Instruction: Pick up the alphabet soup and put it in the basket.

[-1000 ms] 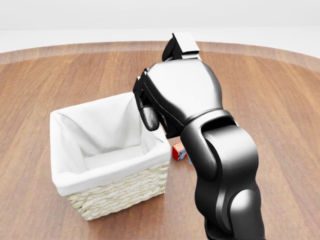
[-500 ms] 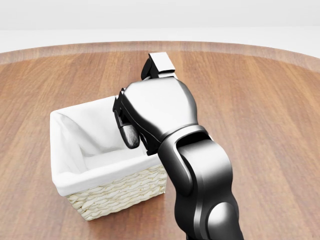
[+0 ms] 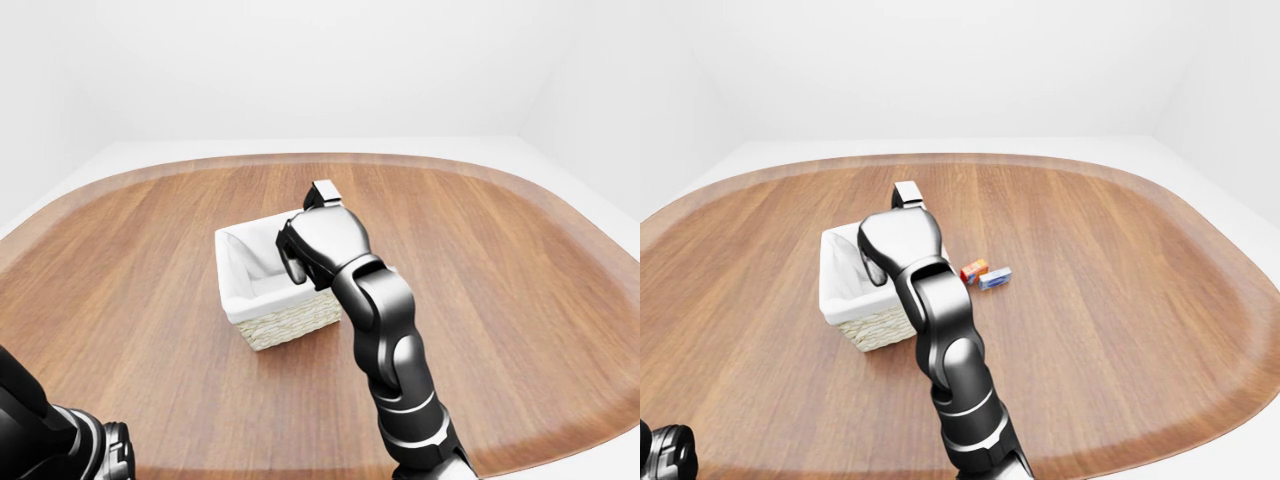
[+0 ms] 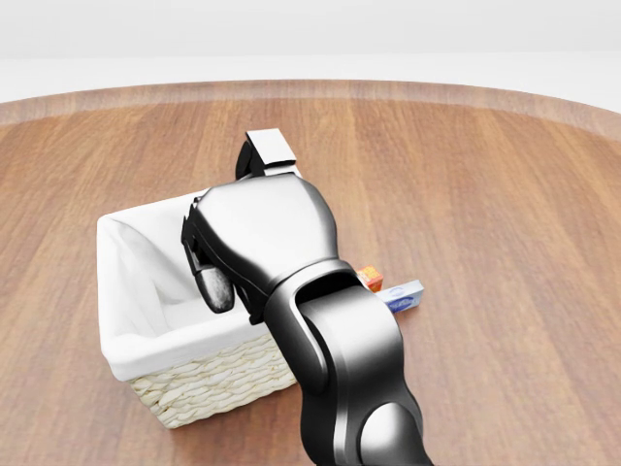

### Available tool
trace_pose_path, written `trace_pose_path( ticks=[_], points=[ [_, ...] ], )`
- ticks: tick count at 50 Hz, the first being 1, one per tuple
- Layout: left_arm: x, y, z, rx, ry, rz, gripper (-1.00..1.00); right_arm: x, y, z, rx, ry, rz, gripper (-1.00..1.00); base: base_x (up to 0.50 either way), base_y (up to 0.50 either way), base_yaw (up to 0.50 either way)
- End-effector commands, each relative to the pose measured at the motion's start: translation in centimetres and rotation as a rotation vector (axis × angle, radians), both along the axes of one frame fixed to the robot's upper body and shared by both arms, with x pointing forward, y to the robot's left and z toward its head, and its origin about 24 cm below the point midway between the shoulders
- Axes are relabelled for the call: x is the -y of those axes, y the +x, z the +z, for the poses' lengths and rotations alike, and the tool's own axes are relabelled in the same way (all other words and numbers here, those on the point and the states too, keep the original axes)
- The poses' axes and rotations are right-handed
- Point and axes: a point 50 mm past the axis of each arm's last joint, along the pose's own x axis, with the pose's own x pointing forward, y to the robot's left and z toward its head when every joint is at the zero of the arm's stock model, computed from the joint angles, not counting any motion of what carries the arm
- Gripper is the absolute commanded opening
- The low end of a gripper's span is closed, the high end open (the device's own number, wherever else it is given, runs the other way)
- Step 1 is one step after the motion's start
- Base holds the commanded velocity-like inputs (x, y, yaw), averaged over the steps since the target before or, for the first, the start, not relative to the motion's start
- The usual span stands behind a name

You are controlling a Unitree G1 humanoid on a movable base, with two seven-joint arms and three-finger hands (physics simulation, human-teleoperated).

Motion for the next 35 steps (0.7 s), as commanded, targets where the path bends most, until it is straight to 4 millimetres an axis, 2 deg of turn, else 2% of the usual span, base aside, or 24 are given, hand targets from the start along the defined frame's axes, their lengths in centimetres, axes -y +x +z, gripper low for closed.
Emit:
trace_pose_path(
  ticks=[1,21,26,35],
  points=[
    [0.1,0.1,-0.1,-0.009,0.009,-0.007,1.0,-1.7,-0.3,1.0,0.036,0.008,0.031,-0.95,0.0,0.0,0.0],
    [0.1,0.0,0.0,-0.004,0.008,-0.019,1.0,-2.2,0.4,1.8,0.088,0.031,0.034,-0.93,0.0,0.0,0.0],
    [0.2,0.1,0.0,-0.009,0.017,-0.026,1.0,-1.9,0.6,1.8,0.109,-0.002,0.001,-1.0,0.0,0.0,0.0],
    [0.3,0.1,0.0,-0.013,0.022,-0.03,1.0,-1.8,0.5,2.0,0.117,0.005,-0.004,-1.0,0.0,0.0,0.0]
  ],
)
